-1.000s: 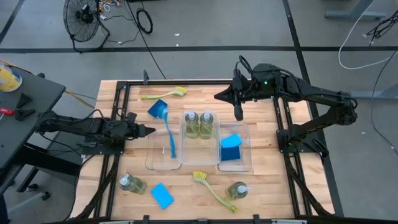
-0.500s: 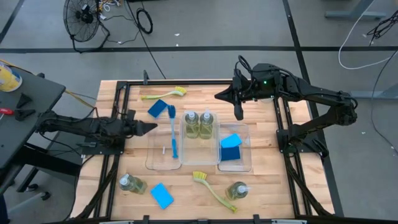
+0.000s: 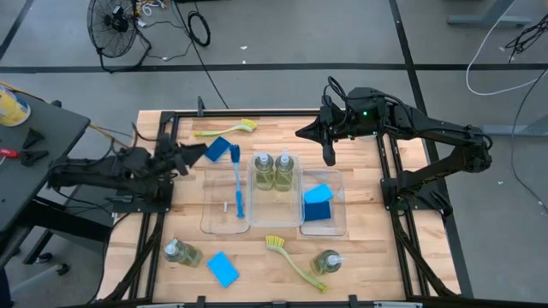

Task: Pick & Place Kitchen Sink Supplies
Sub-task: Put the yellow dishwashing brush into the left transparent bin

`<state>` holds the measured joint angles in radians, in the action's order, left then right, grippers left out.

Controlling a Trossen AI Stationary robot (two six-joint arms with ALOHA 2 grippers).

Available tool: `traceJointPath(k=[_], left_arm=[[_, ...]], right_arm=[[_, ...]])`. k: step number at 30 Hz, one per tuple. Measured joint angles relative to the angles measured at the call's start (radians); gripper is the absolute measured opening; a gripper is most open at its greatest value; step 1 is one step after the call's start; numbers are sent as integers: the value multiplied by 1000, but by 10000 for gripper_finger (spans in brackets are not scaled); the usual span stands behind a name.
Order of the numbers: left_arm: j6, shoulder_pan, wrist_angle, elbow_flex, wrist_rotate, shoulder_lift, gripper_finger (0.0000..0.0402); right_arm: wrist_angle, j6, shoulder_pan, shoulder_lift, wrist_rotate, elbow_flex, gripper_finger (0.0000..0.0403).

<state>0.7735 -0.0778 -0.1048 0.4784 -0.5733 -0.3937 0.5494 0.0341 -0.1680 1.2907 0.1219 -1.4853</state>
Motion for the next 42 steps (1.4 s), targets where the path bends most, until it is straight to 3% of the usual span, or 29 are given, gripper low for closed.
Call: traceJointPath(k=[7, 13, 20, 26, 36, 42], left_arm=[[-143, 89, -13, 87, 1, -64, 177], [-168, 174, -160, 184, 14, -165, 177], [-180, 316, -471, 342, 166, -285, 177], [-318, 446, -588, 443, 285, -398, 179], [-493, 638, -633, 479, 445, -527, 248], [-581, 699, -635, 479, 468, -623, 267]], right_arm=[[3, 0, 0, 0, 2, 0, 0], [13, 0, 0, 0, 2, 0, 0], [14, -1, 0, 0, 1, 0, 0], [14, -33, 0, 0, 0, 0, 0], [14, -83, -1, 0, -2, 0, 0], [14, -105, -1, 0, -2, 0, 0]])
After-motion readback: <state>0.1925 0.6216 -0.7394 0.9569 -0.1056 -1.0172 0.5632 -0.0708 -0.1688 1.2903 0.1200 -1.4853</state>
